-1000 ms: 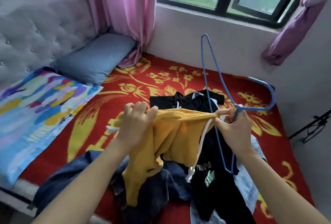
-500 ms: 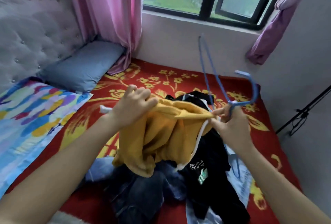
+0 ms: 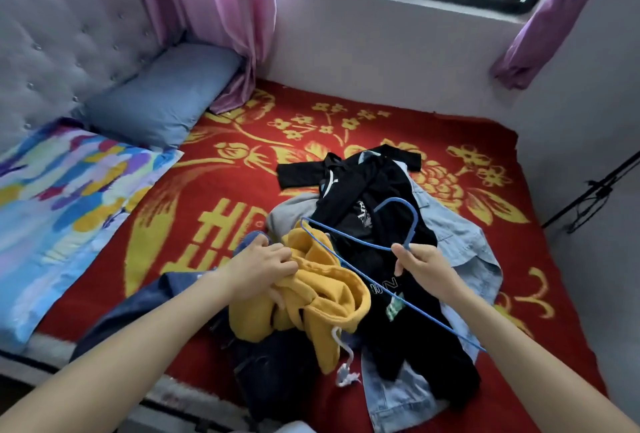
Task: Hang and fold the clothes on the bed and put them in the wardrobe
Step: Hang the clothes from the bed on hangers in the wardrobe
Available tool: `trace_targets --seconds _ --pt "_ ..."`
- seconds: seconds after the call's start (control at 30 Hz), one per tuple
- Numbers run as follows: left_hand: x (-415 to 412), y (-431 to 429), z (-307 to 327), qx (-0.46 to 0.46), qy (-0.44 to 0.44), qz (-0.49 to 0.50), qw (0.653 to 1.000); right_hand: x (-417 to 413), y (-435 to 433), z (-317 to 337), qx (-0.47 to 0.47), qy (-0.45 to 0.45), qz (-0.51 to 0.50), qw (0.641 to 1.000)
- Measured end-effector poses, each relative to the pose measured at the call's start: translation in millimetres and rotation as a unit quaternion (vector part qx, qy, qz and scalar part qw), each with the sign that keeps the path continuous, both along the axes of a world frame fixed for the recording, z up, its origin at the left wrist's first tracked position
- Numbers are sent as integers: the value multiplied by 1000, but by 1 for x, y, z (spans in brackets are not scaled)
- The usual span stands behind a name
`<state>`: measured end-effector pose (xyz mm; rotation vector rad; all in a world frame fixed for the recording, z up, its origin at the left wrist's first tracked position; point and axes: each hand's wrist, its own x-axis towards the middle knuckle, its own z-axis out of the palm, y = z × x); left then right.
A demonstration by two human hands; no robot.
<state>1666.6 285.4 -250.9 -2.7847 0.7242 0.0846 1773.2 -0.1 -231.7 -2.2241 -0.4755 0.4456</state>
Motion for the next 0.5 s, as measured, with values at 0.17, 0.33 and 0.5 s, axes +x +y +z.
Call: trace_targets --seconds 0.17,0.33,0.5 --pt "-7 -7 -2 -123 -93 -5 988 21 -16 21 -56 -11 -6 998" --pt "-9 -9 3 -137 -152 3 979 25 -28 40 -96 -40 -1 995" --pt "-8 -23 11 -161 -166 -1 973 7 -11 45 -64 -104 31 992"
